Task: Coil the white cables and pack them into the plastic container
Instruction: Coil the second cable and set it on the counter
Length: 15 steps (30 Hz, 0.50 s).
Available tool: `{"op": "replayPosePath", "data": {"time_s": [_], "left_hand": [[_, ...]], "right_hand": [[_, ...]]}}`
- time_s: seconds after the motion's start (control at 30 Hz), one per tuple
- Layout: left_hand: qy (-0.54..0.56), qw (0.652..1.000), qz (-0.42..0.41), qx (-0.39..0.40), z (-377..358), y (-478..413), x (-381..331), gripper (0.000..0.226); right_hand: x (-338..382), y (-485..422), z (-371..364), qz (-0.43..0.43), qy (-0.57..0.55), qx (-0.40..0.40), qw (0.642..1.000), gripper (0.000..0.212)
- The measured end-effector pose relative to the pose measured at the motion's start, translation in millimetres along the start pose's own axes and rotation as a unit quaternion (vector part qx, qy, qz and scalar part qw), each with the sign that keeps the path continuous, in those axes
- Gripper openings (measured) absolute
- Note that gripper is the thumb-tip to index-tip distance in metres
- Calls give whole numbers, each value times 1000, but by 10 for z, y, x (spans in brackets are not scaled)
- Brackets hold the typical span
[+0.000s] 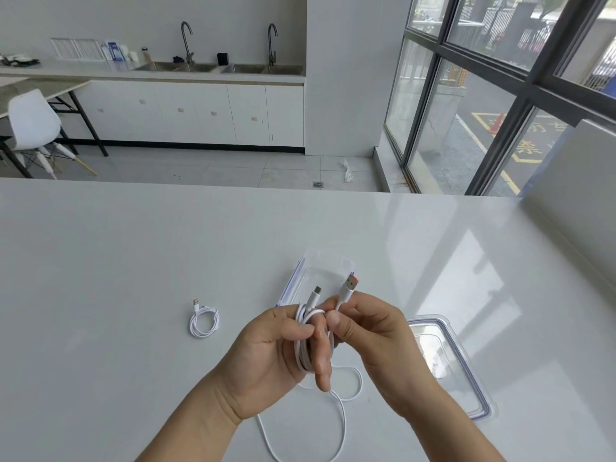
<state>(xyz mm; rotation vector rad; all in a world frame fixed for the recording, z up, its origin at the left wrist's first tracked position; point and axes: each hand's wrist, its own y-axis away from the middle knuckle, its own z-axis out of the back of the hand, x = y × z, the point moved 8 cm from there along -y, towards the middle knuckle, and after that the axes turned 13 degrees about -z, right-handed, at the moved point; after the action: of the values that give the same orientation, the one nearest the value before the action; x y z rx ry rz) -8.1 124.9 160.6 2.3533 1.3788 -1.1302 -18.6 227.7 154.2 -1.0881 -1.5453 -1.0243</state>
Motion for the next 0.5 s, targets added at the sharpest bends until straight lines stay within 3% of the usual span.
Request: {"op": "replayPosePath", "data": {"time_s": [0.1,0.2,0.37,0.5], "left_hand": [[-31,999,8,-16,37,14,35,14],[-61,996,19,-63,85,12,70,20],[-128,981,27,-144,67,-3,16,18],[-178,963,17,-201,46,1,-57,18]], "right_hand": [[-32,-13,0,4,-19,3,1000,22],[-158,-30,-9,-24,-105,18,994,27],[-265,-39,-27,-29,-177,-16,984,65],[-293,-51,-32,-25,-196,-51,979,76]]}}
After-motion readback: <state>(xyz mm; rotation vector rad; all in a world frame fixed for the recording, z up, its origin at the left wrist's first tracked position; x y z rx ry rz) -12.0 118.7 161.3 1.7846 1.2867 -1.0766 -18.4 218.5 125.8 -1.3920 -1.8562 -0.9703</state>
